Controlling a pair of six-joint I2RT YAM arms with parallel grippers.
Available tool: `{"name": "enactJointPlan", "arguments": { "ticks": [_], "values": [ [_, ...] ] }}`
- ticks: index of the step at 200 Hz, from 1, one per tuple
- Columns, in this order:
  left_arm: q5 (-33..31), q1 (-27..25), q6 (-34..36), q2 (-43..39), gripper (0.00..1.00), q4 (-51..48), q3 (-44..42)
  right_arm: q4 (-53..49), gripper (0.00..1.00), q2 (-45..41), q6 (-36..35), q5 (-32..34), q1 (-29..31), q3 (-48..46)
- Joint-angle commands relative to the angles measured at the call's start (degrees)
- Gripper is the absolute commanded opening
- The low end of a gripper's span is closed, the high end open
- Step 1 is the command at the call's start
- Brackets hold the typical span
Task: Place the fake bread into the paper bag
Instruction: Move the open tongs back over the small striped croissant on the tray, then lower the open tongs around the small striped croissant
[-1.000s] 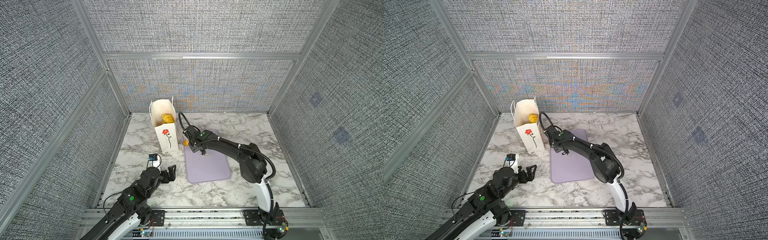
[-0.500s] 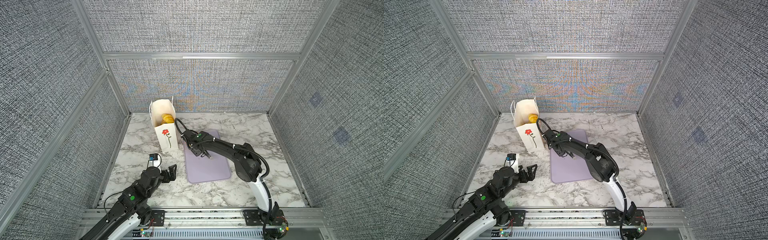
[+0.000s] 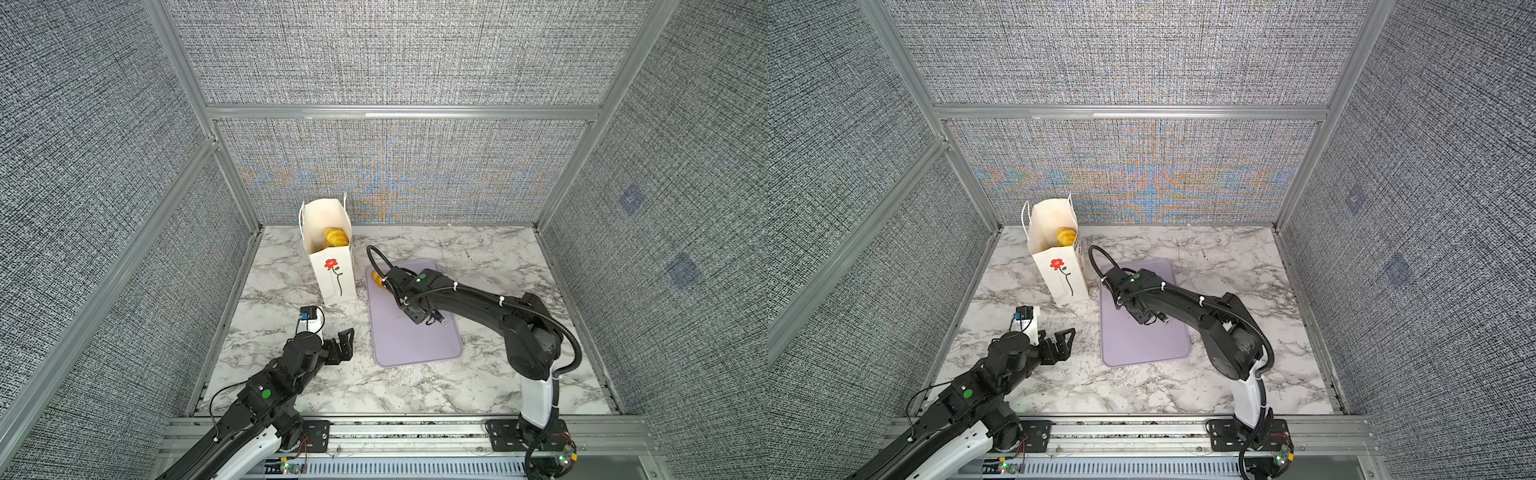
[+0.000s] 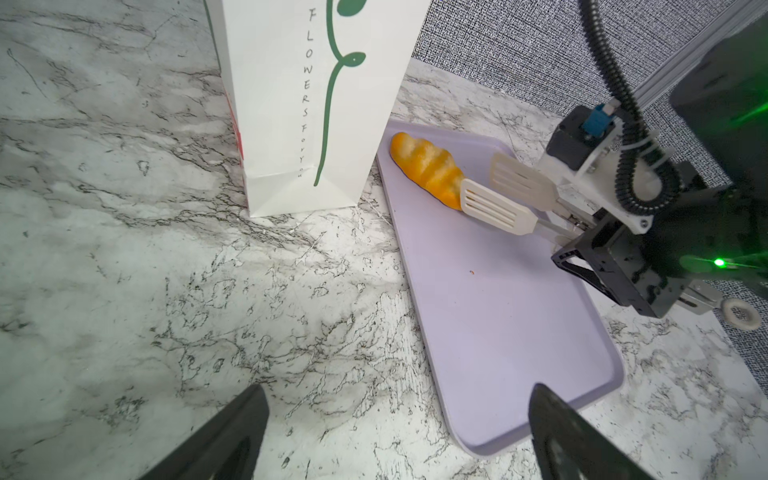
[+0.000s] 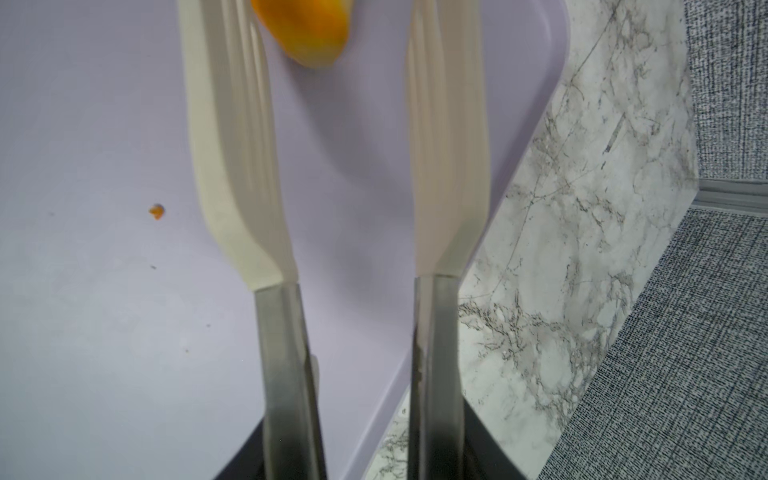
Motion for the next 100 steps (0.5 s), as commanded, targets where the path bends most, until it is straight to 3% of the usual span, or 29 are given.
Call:
{"name": "enactJointPlan", "arguments": {
  "ticks": [1, 100],
  "values": [
    [0.66, 0.01, 0.15, 0.18, 0.99, 1.55, 0.44, 1.62, 0.51, -2.14, 1.57, 0.76, -0.04, -1.53],
    [-0.02, 0.0, 0.06, -1.49, 0.99, -0.49, 0.7, 12.38, 0.58, -4.65, -1.61, -9.72, -2.69, -6.95]
  ]
}}
